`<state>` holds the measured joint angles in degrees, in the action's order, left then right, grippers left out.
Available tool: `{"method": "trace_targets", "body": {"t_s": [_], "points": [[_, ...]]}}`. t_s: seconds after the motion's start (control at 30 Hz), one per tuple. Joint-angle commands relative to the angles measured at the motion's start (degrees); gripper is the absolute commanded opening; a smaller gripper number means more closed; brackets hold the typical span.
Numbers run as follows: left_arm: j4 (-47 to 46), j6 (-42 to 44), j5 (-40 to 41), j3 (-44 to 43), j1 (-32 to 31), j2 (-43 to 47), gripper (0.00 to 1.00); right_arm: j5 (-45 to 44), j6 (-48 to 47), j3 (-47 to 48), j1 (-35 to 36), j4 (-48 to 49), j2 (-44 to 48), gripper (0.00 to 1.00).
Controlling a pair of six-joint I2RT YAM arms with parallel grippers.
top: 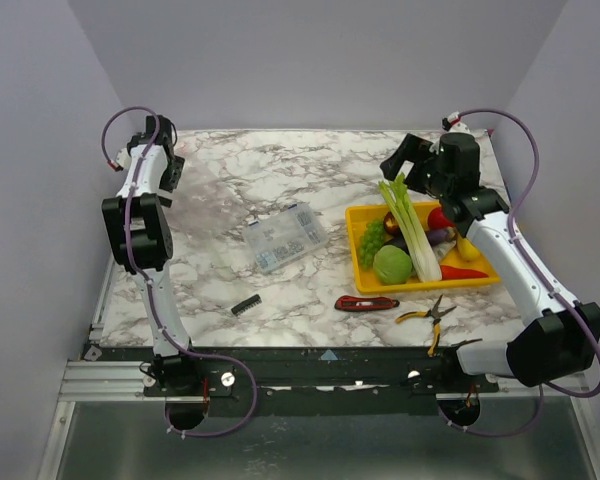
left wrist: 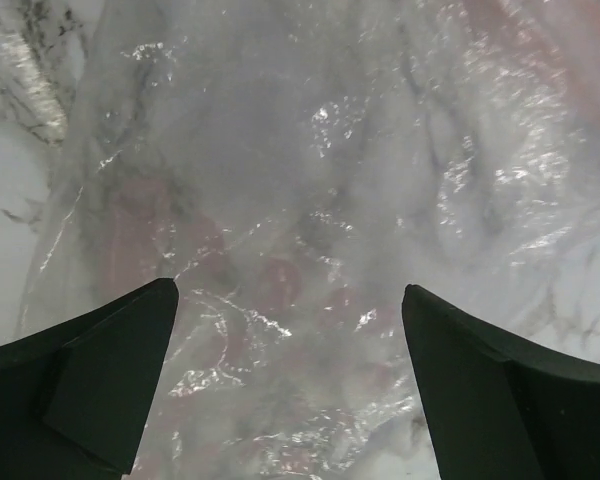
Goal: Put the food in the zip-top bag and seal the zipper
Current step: Move the zipper food storage bag to the center of the board.
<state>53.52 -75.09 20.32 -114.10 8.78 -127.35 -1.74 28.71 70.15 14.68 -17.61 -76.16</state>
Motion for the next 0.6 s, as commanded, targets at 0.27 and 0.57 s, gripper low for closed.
{"method": "trace_targets", "body": {"t_s": [0.27,0.57], "points": [[4.75,20.22,-2.87,23.51,-0.85,13.79,0.99,3.47,1.42,-2.71,0.09,0.91,5.12,1.0],[-4.24,30.1,10.49,45.14,-1.42,32.24,0.99,6.8,1.45,-4.27,0.09,0.99,6.2,1.0]]}}
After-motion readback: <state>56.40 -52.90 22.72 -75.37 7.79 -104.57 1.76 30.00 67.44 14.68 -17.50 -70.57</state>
